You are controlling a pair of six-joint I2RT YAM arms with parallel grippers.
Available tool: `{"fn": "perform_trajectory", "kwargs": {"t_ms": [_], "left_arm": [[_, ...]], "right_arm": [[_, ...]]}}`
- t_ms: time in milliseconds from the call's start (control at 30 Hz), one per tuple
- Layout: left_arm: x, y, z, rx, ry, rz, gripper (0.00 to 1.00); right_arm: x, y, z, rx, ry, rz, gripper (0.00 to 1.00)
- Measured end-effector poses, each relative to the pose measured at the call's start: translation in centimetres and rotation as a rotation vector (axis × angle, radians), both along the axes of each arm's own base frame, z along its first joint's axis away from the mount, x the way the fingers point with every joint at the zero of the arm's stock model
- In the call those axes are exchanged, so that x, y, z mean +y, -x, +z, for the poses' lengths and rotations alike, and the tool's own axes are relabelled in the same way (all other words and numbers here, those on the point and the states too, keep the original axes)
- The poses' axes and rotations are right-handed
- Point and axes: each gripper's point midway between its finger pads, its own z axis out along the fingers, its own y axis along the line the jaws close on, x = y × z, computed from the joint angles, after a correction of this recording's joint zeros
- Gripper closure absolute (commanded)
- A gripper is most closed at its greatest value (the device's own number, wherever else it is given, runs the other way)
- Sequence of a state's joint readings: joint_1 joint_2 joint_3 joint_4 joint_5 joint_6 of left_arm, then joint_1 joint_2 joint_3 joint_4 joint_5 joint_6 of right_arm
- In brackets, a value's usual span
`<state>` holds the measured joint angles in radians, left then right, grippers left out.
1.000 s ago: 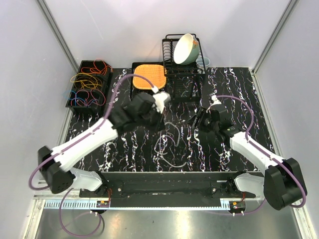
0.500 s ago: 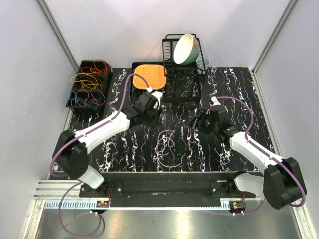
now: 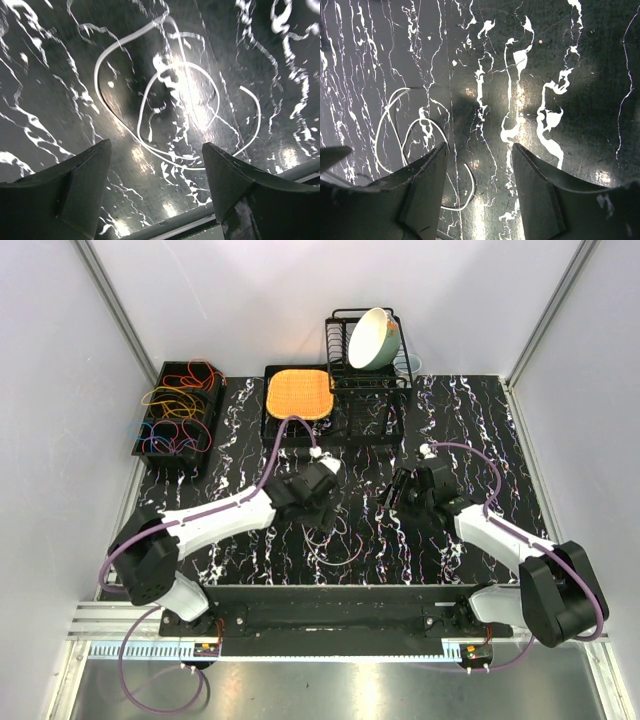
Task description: Untangle the cables
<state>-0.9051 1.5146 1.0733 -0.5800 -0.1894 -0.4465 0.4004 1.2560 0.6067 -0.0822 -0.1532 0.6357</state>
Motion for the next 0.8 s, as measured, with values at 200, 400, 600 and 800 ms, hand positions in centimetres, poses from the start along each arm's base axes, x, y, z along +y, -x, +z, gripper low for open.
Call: {"fn": "perform_trajectory", "kwargs": {"t_ms": [200,400,600,800], "left_arm": [[-0.6,2.0,-1.8,-0.011,-0.084,0.040,0.24],[1.4,2.6,-2.3,-0.015,-0.139,0.219,0.26],[2.8,2.0,-2.5,-0.034,-0.160,0.343,0.33],[3.0,1.2,-4.0,-0.017,-0.145,0.360,0.27]], "right_arm": [[0.0,0.1,-0.3,0.004,-0.001,0.003,0.39],[0.1,0.0,-0.5,0.002,-0.004,0.004,0.39],[0.2,0.1,-1.1,0.020,-0.004,0.012,0.40],[0.5,-0.1,-0.8,0.003,-0.018,0.021,0.39]]}}
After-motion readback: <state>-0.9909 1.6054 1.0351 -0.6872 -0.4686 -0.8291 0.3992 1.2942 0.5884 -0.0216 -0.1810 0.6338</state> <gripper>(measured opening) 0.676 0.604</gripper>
